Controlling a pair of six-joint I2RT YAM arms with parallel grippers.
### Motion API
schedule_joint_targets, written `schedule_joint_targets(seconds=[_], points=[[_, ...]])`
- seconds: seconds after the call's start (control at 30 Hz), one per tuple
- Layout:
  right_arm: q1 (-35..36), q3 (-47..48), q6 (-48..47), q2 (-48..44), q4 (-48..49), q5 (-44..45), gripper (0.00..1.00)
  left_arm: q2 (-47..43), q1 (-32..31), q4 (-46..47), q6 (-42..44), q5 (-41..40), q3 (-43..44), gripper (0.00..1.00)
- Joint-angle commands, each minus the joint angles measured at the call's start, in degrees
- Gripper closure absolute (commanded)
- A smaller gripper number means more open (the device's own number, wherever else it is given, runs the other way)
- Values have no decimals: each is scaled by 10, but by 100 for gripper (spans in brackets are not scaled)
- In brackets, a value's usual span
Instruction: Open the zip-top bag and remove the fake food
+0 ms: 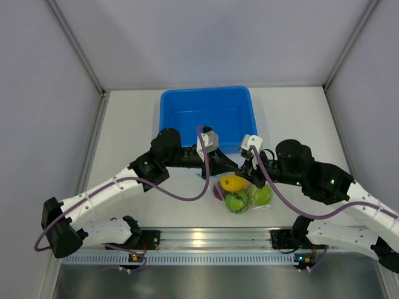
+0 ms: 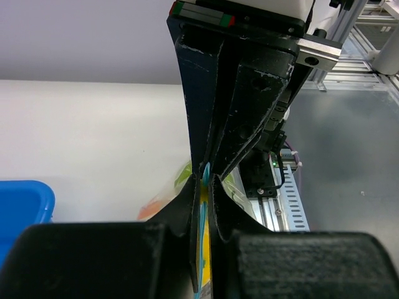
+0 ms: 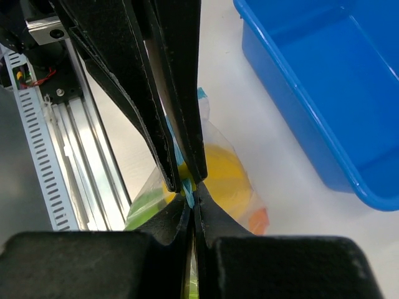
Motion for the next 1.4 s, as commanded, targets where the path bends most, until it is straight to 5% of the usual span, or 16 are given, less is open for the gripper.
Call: schedule_joint_targets(seconds=[0.0,1.37], points=[[6,33,14,-12,27,19,100,4,-1,19,13,-4,-3,100],[-16,125,44,-148,-136,173,100,-82,106,22,7,-84,-199,100]])
